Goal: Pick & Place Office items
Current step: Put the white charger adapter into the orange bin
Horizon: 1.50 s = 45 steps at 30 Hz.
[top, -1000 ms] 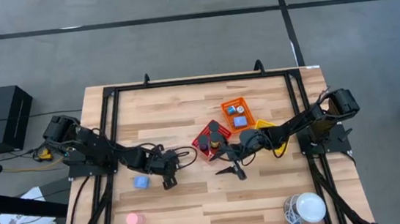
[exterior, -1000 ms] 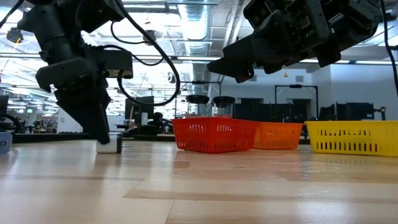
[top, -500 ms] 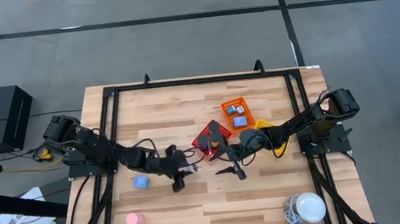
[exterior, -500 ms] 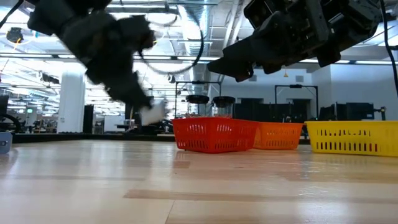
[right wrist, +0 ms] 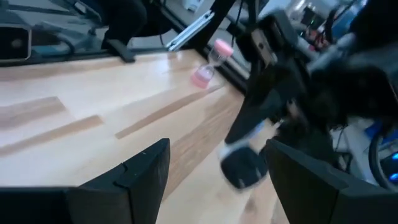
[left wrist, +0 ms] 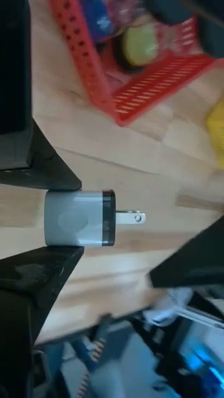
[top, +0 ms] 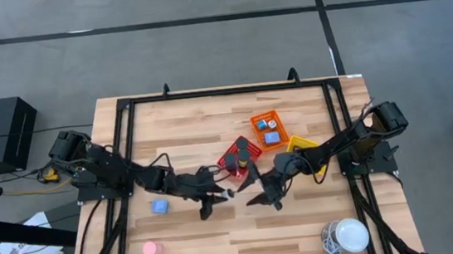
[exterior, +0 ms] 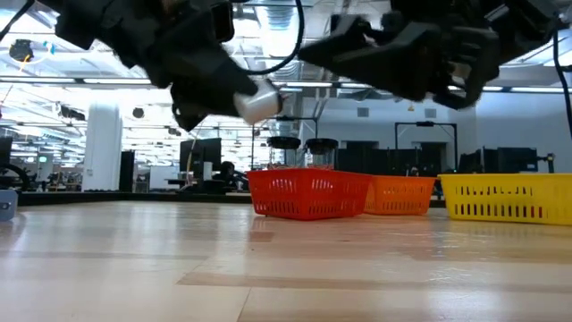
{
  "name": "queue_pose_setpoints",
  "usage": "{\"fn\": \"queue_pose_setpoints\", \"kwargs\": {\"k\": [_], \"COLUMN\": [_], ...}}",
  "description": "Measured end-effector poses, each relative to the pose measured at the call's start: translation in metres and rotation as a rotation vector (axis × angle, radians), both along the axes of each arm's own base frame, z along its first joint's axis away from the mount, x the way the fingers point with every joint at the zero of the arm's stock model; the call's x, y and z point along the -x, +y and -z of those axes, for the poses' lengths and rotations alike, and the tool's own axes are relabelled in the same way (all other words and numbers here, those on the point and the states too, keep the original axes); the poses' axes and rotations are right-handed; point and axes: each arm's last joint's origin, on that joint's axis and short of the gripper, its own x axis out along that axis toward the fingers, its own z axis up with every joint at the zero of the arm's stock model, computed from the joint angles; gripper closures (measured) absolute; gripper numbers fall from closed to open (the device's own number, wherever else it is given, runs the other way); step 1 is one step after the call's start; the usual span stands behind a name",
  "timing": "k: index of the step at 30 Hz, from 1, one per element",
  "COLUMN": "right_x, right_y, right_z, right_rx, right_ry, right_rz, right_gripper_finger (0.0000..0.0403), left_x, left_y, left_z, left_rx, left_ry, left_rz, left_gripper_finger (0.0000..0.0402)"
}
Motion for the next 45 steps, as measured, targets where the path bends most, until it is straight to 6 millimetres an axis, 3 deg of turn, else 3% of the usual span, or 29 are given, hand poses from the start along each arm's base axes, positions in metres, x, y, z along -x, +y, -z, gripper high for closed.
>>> {"fn": "queue_pose_setpoints", "kwargs": {"k": [9,16,26,45], "right_x": [-0.016,-0.018,-0.019,-0.031], "right_y": [0.003,0.004,0.003,-0.007], "right_z": [-0.021,-0.019,-0.021,-0.034], "right_rx": [0.046,0.068,0.192,0.196], "right_ry": [-0.058,0.034,-0.038,-0.026], "right_rz": [-0.011,-0.016,-0.051,-0.019], "right_gripper_finger": [0.0148,0.0148,0.0148,0.0148], "left_x": [-0.004,-0.006,-0.008,-0.010], "left_y": [0.003,0.002,0.002,0.006], "left_z": [-0.005,-0.011,-0.015,-0.018], "left_rx": [0.030,0.050,0.063,0.084], "left_ry": [-0.048,-0.113,-0.155,-0.188], "left_rz": [0.006,0.007,0.007,0.011], "left_gripper_finger": [0.0270,0.0270,0.0270,0.0270]}}
